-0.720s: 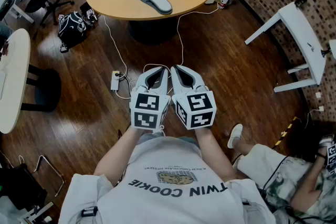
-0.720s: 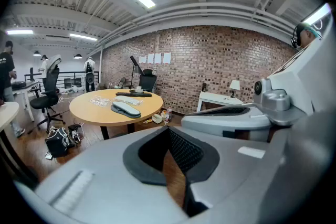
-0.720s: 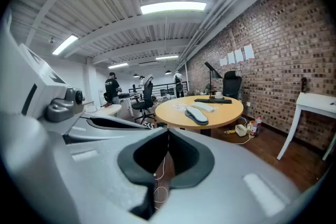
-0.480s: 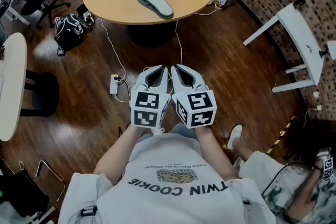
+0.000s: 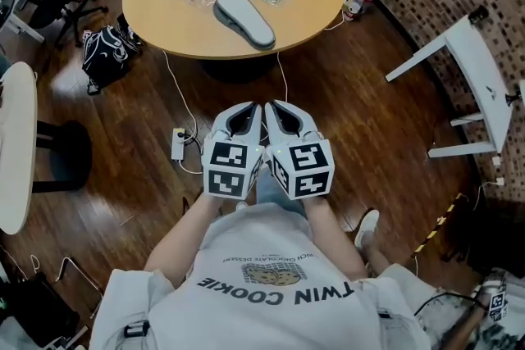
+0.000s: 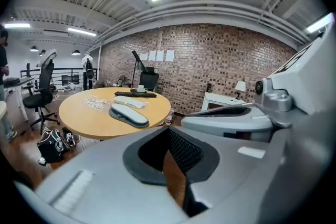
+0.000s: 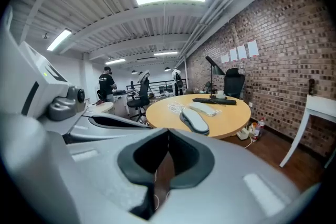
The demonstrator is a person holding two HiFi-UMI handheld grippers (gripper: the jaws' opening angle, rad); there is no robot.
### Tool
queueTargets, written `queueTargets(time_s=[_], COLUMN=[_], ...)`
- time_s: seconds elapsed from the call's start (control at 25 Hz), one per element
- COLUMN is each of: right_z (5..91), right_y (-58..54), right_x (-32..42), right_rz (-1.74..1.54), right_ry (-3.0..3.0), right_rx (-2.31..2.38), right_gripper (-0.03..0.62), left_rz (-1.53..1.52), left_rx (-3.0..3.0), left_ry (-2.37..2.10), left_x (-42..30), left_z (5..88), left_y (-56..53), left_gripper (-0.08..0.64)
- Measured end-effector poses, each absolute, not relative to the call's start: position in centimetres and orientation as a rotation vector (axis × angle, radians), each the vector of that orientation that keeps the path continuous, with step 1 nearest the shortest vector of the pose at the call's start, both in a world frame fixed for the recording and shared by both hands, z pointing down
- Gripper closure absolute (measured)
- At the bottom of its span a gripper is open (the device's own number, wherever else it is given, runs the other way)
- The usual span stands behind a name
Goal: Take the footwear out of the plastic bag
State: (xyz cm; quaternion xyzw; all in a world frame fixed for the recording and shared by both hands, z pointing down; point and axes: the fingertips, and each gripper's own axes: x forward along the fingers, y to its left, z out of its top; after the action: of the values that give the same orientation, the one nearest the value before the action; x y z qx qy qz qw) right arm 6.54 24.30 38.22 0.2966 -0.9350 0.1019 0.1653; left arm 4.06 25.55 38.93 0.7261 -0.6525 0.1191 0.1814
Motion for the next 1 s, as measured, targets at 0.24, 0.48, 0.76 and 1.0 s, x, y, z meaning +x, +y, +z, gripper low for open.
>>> queueTargets(time_s=[0.24, 0.48, 0.76, 1.0], right_z=[37.8, 36.6, 37.7, 38.5], right_y=[15.8, 7.1, 1.0, -2.9], right_x=[4.1, 2.0, 1.1, -1.4], right_rz=[0.300, 0.319, 0.338, 0.357], right_ry=[-2.667, -2.670, -2.681, -2.663], right_rx=[0.804, 0.763, 0.737, 0.738], right_gripper=[0.591, 0.591, 0.591, 0.591], left_rz=[0.363, 0.402, 0.426, 0.457], left_rx=[2.007, 2.002, 1.963, 1.968], left_ry=[-1.851, -1.863, -1.895, -1.897], left_x=[1.7, -0.5, -2.9, -6.8], left_z=[39.0, 37.4, 38.5, 38.7], left_y=[17.3, 8.2, 2.8, -1.5], left_gripper=[0.557, 0.557, 0.557, 0.557])
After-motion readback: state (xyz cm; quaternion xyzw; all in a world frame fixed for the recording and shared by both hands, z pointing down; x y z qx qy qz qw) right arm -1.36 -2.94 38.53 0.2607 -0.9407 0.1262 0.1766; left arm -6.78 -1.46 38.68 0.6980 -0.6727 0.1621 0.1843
